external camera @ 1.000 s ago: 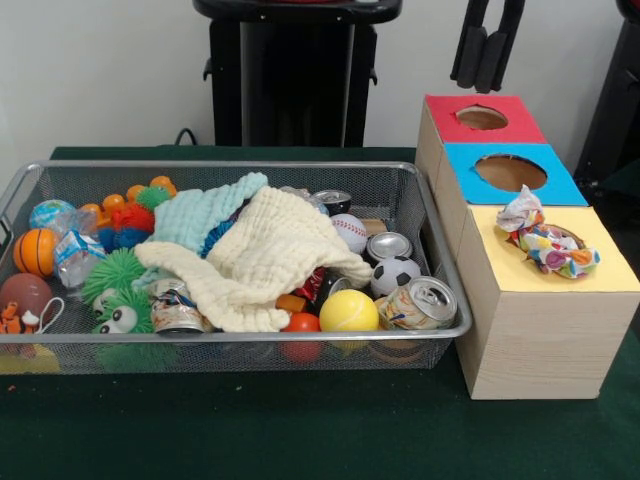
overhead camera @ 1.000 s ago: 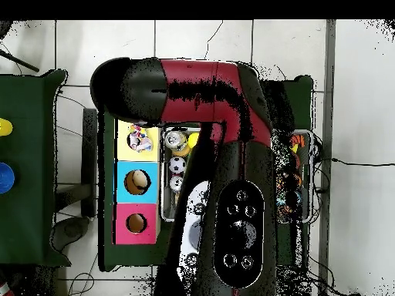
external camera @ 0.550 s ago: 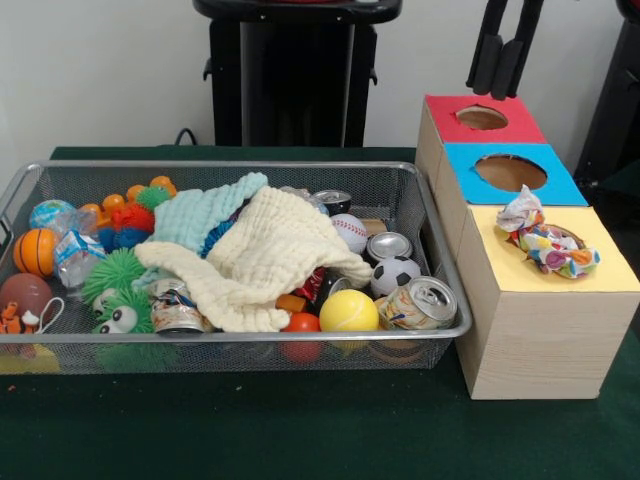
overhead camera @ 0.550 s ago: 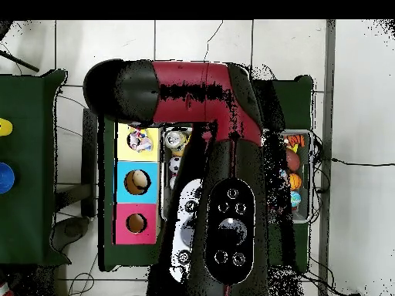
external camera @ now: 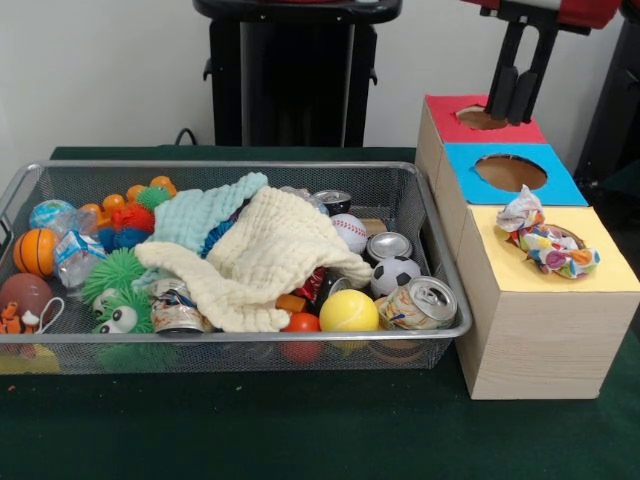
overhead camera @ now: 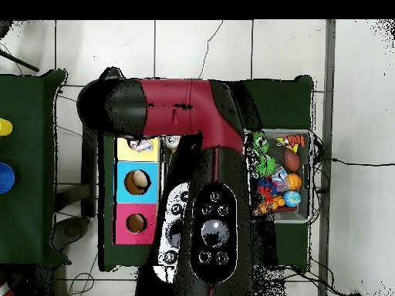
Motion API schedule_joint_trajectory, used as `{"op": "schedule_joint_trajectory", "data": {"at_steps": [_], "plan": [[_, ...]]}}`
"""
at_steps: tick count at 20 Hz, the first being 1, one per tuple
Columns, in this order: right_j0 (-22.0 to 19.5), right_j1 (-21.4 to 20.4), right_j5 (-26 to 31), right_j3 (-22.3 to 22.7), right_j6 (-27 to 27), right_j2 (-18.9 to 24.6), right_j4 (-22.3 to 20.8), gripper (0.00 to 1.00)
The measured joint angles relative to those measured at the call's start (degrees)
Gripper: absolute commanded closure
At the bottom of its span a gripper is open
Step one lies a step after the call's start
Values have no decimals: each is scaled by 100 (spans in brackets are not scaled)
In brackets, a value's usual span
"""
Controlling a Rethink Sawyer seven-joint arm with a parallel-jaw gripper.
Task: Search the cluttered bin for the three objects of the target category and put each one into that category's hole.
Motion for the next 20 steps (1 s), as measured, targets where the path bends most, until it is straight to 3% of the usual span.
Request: {"op": "schedule_joint_trajectory", "data": {"at_steps": [20], "plan": [[147, 47, -61, 115, 0, -22, 0, 100]]}}
